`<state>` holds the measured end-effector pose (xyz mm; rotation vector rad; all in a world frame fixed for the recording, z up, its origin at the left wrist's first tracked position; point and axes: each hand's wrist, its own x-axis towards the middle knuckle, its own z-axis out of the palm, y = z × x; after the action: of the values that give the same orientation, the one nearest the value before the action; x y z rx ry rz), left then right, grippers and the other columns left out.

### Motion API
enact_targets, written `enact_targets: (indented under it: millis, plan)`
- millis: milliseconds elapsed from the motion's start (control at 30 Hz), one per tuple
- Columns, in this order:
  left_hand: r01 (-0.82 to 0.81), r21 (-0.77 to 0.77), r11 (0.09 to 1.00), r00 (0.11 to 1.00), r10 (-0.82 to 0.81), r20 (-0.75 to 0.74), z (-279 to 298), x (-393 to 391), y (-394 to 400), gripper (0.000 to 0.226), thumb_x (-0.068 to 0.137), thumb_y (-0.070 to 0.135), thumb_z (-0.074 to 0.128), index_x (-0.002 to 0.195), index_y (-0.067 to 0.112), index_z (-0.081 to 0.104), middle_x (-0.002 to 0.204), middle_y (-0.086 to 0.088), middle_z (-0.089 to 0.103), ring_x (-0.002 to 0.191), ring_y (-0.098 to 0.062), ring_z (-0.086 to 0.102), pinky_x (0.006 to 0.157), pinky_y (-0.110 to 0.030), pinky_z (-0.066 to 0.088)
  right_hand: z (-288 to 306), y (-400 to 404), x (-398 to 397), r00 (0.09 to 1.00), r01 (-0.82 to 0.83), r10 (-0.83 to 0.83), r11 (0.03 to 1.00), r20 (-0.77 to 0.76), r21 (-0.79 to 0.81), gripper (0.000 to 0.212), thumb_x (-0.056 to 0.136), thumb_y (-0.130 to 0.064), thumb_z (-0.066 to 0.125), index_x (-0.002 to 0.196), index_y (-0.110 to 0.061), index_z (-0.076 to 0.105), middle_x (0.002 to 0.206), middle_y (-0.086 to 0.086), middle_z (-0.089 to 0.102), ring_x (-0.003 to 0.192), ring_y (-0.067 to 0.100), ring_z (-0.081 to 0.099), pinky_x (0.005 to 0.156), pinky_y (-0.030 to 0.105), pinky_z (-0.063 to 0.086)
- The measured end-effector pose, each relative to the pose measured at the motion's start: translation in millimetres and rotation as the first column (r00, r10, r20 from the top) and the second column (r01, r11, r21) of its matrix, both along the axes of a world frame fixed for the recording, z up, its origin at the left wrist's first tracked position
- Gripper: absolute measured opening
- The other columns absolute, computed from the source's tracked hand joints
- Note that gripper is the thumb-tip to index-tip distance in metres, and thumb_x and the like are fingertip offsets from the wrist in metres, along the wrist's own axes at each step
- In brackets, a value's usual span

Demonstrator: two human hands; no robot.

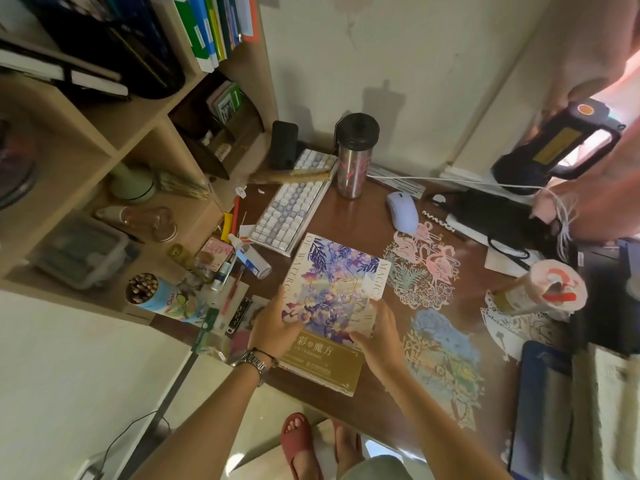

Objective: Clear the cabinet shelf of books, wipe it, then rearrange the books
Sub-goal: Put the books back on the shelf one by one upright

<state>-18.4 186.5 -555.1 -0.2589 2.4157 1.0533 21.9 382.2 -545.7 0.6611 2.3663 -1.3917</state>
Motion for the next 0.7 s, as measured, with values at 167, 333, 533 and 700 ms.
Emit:
enact_targets:
  millis: [167,333,533,700]
  plan:
    - [0.036,-0.074,0.997,0.999,-0.036,-0.002,0.5,13.4,9.9,0.092,0.083,0.044,0.065,0.152,0.027,0.008,0.158,-0.004,0.017,0.14,-0.028,0.029,0.097,-0.036,0.046,-5.7,1.3,4.4,1.0,0.002,-0.002,0.999,-0.007,0.048,0.072,0.08,-0.013,0.074,0.142,-0.017,0.036,0.144,0.001,0.041,0.126,0.018,0.045,0.095,0.033,0.042]
    - [0.072,-0.157,0.985,0.997,-0.073,0.001,-8.0,24.3,17.0,0.093,0.085,0.054,0.056,0.152,0.027,-0.001,0.16,-0.003,-0.004,0.147,-0.027,-0.004,0.116,-0.05,0.007,-12.9,0.9,12.5,0.999,0.047,-0.048,0.998,0.017,0.052,0.07,0.075,-0.016,0.079,0.136,-0.021,0.044,0.131,0.001,0.055,0.105,0.011,0.057,0.072,0.025,0.044]
    - [0.101,-0.167,0.981,0.993,-0.11,-0.043,-17.8,43.2,26.0,0.095,0.08,0.064,0.05,0.152,0.029,-0.001,0.16,-0.003,-0.006,0.146,-0.023,-0.013,0.117,-0.044,-0.005,-16.9,11.3,25.0,0.998,0.065,-0.065,0.991,0.0,0.114,0.068,0.079,-0.012,0.073,0.139,-0.027,0.041,0.11,-0.003,0.068,0.096,0.005,0.058,0.079,0.034,0.05]
    - [-0.007,-0.055,0.998,0.998,0.004,-0.068,-15.7,49.4,28.9,0.092,0.068,0.059,0.048,0.15,0.033,0.015,0.159,0.004,0.009,0.147,-0.019,-0.002,0.117,-0.046,0.004,-14.3,16.4,27.4,0.999,0.052,-0.051,0.991,-0.016,0.125,0.056,0.078,-0.006,0.071,0.12,-0.036,0.05,0.105,-0.01,0.064,0.102,0.017,0.06,0.082,0.047,0.053]
